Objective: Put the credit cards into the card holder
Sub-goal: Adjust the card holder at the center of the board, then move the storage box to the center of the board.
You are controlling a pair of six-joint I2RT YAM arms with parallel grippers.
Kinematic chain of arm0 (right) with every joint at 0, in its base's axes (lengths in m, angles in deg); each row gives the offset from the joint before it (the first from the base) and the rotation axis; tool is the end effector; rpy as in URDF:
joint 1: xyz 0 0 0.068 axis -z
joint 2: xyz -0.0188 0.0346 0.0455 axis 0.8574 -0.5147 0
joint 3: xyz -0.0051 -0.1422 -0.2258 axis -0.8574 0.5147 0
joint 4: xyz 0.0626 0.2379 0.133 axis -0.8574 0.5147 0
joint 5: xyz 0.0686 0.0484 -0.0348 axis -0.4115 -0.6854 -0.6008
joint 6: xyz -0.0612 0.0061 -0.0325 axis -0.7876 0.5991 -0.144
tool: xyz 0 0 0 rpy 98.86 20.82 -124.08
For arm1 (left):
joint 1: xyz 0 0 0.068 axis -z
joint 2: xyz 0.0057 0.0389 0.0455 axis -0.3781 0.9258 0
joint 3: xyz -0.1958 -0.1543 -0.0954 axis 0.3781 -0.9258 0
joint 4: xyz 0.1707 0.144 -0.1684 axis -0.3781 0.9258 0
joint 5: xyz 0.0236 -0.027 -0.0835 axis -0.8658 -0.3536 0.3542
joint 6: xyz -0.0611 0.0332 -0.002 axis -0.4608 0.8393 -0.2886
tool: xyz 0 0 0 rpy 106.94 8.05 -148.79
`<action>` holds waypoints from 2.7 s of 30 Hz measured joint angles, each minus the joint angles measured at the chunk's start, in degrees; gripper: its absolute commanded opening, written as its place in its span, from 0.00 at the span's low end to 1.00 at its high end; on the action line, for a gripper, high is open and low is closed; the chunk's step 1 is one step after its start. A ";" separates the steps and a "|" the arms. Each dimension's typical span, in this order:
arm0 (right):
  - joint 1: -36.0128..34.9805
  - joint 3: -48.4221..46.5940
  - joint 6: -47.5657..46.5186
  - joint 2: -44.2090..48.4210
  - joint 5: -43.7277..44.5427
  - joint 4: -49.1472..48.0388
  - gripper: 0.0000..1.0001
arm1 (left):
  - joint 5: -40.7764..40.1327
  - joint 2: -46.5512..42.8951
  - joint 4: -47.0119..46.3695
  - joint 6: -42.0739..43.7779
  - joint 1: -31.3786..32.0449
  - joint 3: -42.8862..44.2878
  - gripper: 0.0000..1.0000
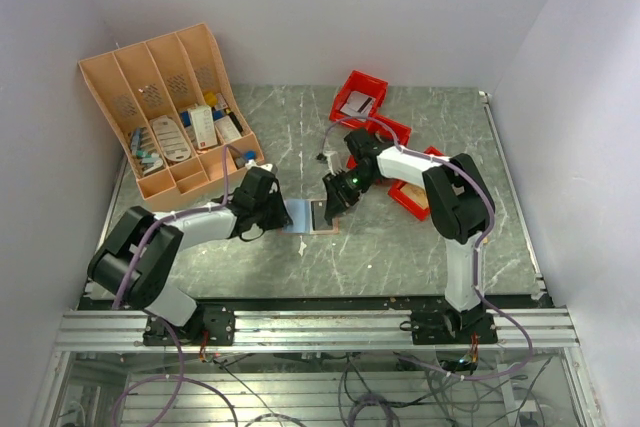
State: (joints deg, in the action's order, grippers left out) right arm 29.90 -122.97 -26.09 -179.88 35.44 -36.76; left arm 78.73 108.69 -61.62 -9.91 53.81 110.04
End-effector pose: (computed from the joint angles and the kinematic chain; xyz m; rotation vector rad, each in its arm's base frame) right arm 0.3455 0.2376 0.1046 -1.0733 2.5450 1.1715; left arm 0.2608 -0.1683 0.1113 -0.1287 2.5203 -0.6898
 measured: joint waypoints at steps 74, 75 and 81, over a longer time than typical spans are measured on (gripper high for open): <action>12.59 -55.91 -17.84 -29.38 31.78 -6.47 0.00 | 3.30 -35.91 -7.93 -0.42 -2.91 -11.98 0.86; 12.55 -55.65 -18.64 -29.38 31.32 -6.36 0.00 | 3.19 -35.93 -7.82 -0.39 -2.91 -11.98 0.86; 12.07 -54.55 -23.54 -29.35 27.10 -2.95 0.00 | 2.75 -36.09 -7.48 -0.22 -2.91 -11.98 0.86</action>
State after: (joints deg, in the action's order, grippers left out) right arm 41.96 -177.52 -49.63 -209.23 62.54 -39.71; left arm 81.48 72.60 -69.09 -10.13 50.90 98.07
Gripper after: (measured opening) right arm 0.005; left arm 0.858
